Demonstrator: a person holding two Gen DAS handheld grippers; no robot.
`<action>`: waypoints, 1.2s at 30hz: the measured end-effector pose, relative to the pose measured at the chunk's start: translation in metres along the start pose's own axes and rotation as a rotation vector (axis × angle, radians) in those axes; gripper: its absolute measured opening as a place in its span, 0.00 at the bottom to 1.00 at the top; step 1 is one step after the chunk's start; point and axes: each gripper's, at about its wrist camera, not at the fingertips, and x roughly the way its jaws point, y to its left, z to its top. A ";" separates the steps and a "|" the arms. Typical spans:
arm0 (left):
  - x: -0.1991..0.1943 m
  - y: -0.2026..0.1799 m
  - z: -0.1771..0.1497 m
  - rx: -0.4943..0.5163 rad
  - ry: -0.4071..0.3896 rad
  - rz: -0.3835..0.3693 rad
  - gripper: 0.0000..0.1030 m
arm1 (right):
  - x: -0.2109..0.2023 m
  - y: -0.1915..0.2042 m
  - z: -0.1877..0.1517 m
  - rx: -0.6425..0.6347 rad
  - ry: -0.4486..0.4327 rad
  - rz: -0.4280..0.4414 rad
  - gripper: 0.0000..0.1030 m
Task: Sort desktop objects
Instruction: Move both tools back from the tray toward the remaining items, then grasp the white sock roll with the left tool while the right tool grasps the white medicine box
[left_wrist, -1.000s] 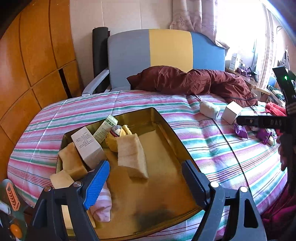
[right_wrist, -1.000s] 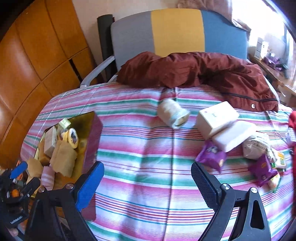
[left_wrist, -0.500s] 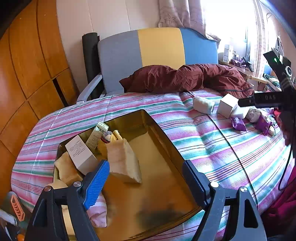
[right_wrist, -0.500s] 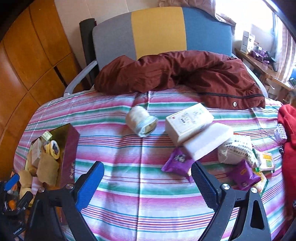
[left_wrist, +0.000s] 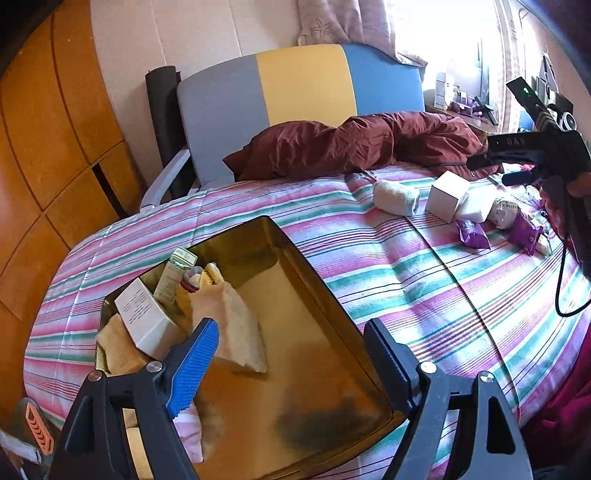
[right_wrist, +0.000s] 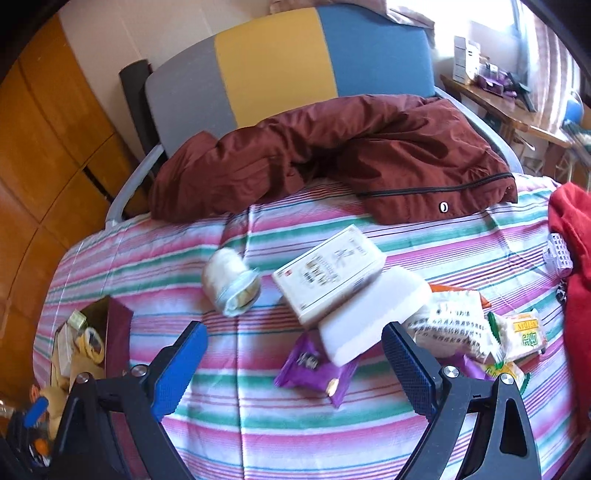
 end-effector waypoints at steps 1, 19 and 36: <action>0.002 -0.001 0.001 0.002 0.004 -0.004 0.80 | 0.002 -0.004 0.002 0.013 -0.003 0.002 0.93; 0.041 -0.034 0.037 -0.008 0.090 -0.196 0.80 | 0.044 -0.068 0.023 0.227 -0.022 0.049 0.93; 0.119 -0.057 0.125 -0.105 0.141 -0.327 0.80 | 0.042 -0.045 0.044 0.088 -0.040 0.042 0.94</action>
